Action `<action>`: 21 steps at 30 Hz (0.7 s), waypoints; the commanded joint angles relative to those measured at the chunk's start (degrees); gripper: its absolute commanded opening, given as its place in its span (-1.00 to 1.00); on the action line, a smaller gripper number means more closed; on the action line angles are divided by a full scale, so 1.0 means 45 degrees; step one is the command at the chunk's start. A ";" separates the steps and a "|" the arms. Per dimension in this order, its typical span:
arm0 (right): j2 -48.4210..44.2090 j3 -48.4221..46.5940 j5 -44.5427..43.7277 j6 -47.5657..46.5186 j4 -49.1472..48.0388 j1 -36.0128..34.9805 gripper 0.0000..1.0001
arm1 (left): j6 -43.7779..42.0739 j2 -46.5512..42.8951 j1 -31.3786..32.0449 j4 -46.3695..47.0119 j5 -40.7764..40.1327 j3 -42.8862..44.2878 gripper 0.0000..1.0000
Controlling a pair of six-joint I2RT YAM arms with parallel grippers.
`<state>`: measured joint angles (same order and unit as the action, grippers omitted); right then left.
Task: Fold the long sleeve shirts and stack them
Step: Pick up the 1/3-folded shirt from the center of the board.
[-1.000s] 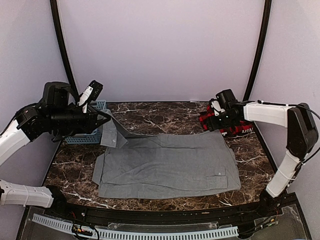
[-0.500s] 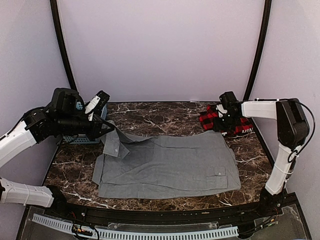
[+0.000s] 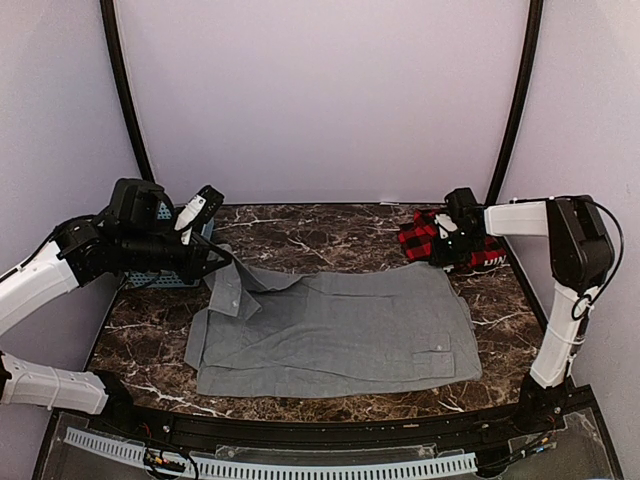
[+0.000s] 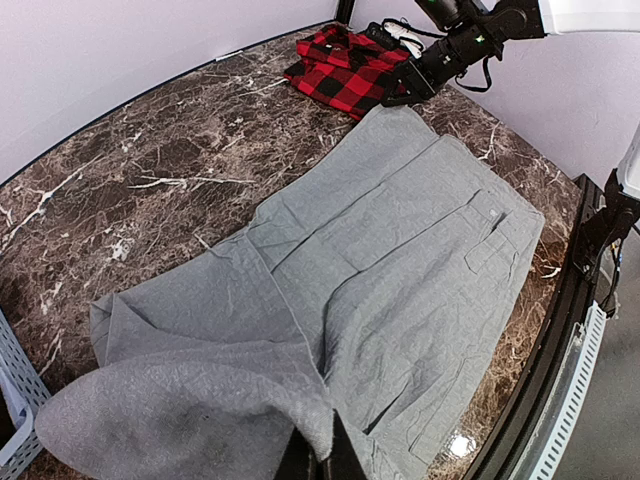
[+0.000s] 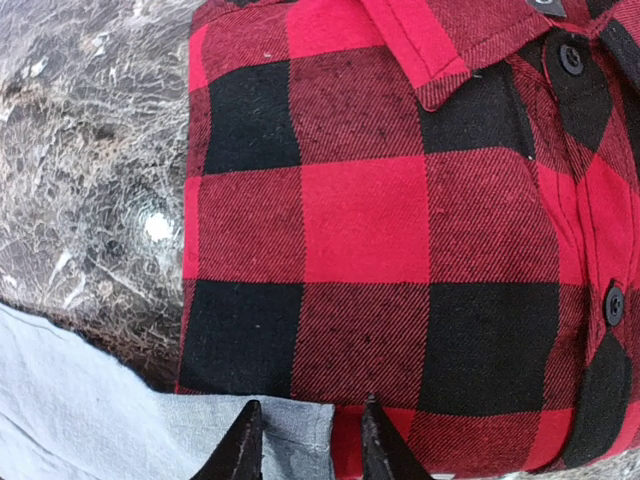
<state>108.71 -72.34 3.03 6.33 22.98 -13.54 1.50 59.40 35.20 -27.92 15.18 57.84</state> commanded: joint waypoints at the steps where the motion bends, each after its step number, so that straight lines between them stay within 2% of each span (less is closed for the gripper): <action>1: 0.0099 0.0227 0.0577 -0.0010 -0.0515 0.0104 -0.49 | -0.0166 -0.0003 -0.0029 0.0280 -0.0004 -0.0155 -1.00; 10: -0.0186 0.0378 0.0955 -0.0058 -0.0548 0.0157 -1.00 | -0.0176 -0.0025 -0.0029 0.0208 -0.0368 -0.0227 -1.00; 16: -0.1273 0.0848 0.0916 -0.0002 -0.0517 0.0157 -1.00 | -0.0159 0.0047 -0.0029 -0.0434 -0.0932 0.0119 -1.00; 21: -0.2565 0.1900 0.1033 0.0149 -0.0753 0.0139 -1.00 | 0.0237 0.0305 -0.0029 -0.2122 -0.1159 0.0660 -1.00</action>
<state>102.54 -66.98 6.81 6.31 21.47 -13.17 1.67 60.34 35.20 -30.81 11.27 58.26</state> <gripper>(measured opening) 0.004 0.006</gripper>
